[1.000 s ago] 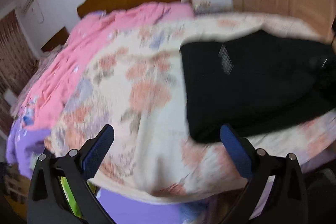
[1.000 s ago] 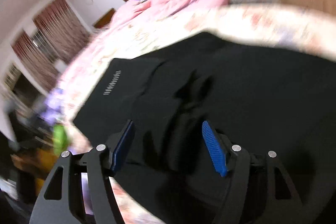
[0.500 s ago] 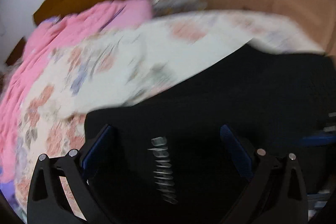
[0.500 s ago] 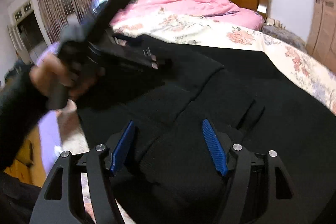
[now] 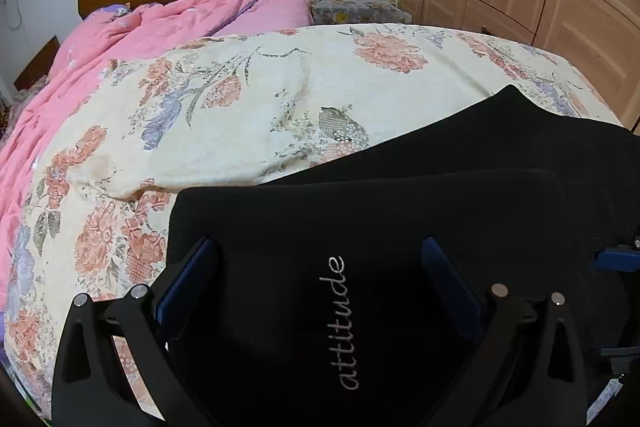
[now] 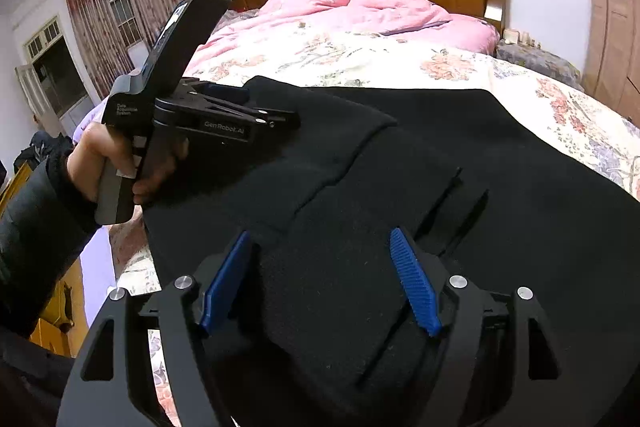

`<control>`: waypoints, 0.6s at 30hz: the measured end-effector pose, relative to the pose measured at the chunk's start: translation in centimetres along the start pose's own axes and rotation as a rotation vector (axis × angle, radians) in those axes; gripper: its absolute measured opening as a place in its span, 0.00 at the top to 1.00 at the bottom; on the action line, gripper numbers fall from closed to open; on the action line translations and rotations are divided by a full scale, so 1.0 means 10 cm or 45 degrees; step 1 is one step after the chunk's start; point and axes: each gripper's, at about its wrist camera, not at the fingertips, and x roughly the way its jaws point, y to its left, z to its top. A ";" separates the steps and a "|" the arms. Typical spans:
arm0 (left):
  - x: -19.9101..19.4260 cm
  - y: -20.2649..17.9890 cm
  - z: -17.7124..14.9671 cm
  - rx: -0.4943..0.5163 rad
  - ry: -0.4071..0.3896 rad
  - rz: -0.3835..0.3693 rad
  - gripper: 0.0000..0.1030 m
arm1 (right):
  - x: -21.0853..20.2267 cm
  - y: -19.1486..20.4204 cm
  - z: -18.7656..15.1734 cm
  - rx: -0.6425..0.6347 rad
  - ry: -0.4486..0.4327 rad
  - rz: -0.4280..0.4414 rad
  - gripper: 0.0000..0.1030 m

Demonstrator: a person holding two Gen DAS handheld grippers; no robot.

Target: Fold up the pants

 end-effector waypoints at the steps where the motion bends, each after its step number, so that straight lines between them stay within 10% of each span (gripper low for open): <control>1: 0.00 0.00 0.00 -0.002 -0.001 0.002 0.01 | -0.01 0.00 -0.01 0.004 -0.001 0.005 0.32; 6: 0.00 0.00 0.00 -0.004 0.001 0.006 0.01 | -0.13 -0.04 0.06 0.040 0.061 -0.034 0.26; 14: 0.01 0.01 0.00 -0.004 0.003 0.008 0.01 | -0.54 -1.01 -0.23 0.235 0.162 -0.578 0.18; 18: 0.02 0.01 -0.01 -0.003 0.010 0.010 0.01 | -0.64 -1.20 -0.41 0.255 0.145 -0.518 0.16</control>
